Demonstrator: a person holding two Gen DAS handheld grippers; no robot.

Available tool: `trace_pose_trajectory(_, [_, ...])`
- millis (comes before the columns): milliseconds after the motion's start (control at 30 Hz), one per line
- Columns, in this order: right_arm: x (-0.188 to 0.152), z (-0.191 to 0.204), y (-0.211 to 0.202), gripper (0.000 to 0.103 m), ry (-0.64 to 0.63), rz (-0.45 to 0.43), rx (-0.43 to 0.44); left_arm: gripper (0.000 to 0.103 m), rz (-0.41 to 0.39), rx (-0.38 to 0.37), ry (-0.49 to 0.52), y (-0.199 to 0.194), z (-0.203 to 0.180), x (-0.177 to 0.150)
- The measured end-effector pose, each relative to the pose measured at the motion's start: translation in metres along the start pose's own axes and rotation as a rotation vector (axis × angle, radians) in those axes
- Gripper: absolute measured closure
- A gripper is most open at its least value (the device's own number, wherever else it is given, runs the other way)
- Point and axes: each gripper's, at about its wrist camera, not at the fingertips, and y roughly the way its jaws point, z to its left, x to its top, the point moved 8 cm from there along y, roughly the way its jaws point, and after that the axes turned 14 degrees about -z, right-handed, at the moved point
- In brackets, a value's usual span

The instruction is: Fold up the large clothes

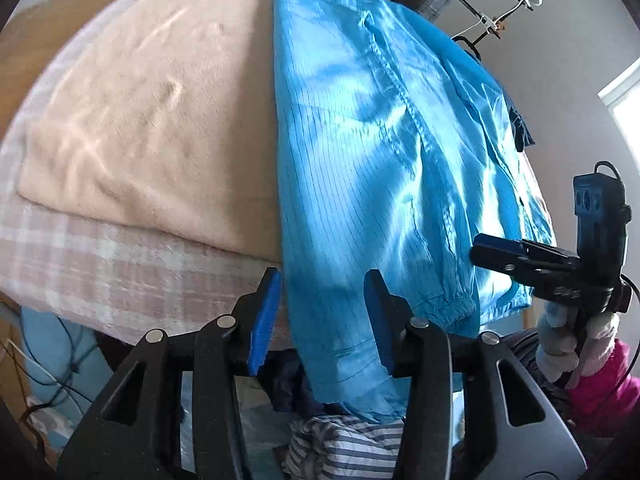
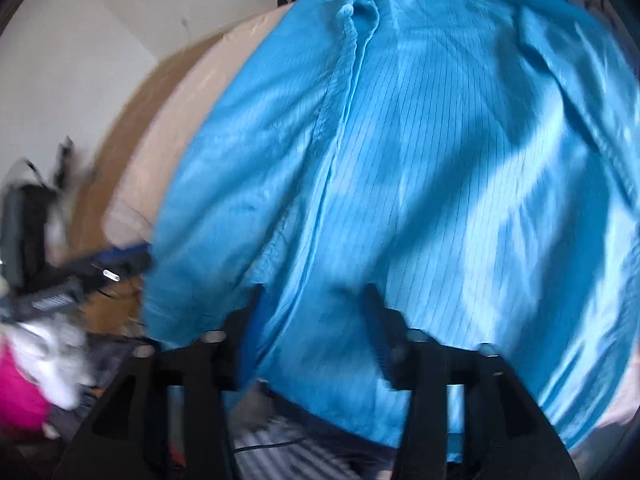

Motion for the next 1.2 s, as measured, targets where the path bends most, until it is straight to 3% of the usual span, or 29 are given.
trace_pose_trajectory(133, [-0.005,-0.003,0.009,0.042,0.129,0.035,0.117,0.060,0.026,-0.036,-0.047,0.008,0.000,-0.003])
trace_pose_trajectory(167, [-0.006,-0.005,0.011,0.043,0.143,0.032,0.125,0.065,0.025,-0.037,-0.046,0.008,-0.001,-0.002])
trace_pose_trajectory(200, [-0.005,-0.005,0.011,0.051,0.146,0.025,0.130,0.081,0.026,-0.033,-0.041,0.008,0.000,-0.002])
trace_pose_trajectory(233, [-0.005,-0.005,0.012,0.060,0.150,0.029,0.139,0.090,0.026,-0.027,-0.037,0.009,0.001,-0.002])
trace_pose_trajectory(267, [-0.009,-0.001,0.014,0.076,0.167,0.045,0.172,0.096,0.025,-0.025,-0.036,0.009,0.002,-0.002])
trace_pose_trajectory(300, [-0.011,0.000,0.016,0.085,0.187,0.064,0.203,0.098,0.021,-0.025,-0.040,0.008,0.003,-0.001])
trace_pose_trajectory(367, [-0.016,0.006,0.023,0.088,0.198,0.089,0.234,0.100,0.016,-0.025,-0.043,0.006,0.004,-0.001])
trace_pose_trajectory(400, [-0.018,0.010,0.025,0.096,0.181,0.092,0.230,0.101,0.010,-0.018,-0.041,0.005,0.005,0.000])
trace_pose_trajectory(667, [-0.027,0.044,0.039,0.100,0.145,0.107,0.271,0.101,-0.027,0.008,-0.121,-0.008,0.027,0.004])
trace_pose_trajectory(733, [-0.026,0.051,0.046,0.100,0.153,0.111,0.285,0.094,-0.027,0.008,-0.126,-0.007,0.026,0.006])
trace_pose_trajectory(800, [-0.033,0.051,0.046,0.100,0.164,0.116,0.302,0.091,-0.037,0.029,-0.086,-0.005,0.024,0.008])
trace_pose_trajectory(867, [-0.033,0.059,0.050,0.100,0.163,0.119,0.309,0.098,-0.036,0.069,-0.022,-0.001,0.021,0.009])
trace_pose_trajectory(933, [-0.035,0.067,0.053,0.101,0.151,0.124,0.319,0.099,-0.052,0.139,0.037,0.000,0.024,0.013])
trace_pose_trajectory(1033, [-0.037,0.075,0.059,0.101,0.117,0.132,0.313,0.099,-0.055,0.195,0.012,-0.001,0.039,0.015])
trace_pose_trajectory(1200, [-0.037,0.074,0.052,0.101,0.076,0.123,0.272,0.099,-0.084,0.210,0.026,-0.010,0.036,0.014])
